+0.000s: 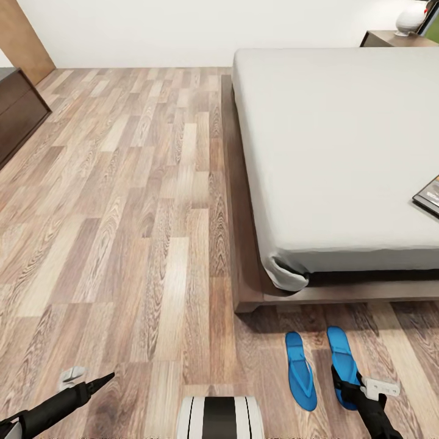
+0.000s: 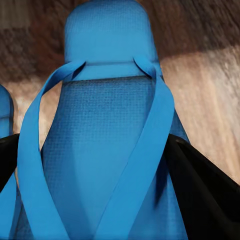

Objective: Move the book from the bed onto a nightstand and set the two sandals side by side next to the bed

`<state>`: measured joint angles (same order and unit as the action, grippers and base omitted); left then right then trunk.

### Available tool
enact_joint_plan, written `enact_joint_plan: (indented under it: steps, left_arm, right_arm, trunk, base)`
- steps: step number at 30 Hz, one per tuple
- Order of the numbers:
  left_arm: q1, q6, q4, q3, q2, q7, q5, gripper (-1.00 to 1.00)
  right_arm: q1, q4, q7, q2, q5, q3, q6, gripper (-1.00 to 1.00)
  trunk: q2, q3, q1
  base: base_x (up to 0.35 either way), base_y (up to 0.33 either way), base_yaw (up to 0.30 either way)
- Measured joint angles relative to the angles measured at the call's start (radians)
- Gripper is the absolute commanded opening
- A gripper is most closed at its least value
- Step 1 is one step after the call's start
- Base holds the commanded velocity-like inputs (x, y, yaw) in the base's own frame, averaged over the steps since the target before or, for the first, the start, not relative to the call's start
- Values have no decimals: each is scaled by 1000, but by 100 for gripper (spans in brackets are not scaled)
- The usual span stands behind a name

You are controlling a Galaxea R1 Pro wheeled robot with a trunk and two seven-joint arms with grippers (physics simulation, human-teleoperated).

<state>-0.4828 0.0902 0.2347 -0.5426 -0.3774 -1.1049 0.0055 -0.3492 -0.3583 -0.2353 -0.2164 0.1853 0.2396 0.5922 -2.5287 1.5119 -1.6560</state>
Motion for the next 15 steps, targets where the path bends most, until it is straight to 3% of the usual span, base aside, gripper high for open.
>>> enact_joint_plan:
  steps: [15]
  left_arm:
    - [0,0,0,0,0,-1,0,100]
  right_arm:
    - [0,0,0,0,0,0,0,-100]
  trunk:
    - [-4,58,-7]
  base:
    - [0,0,0]
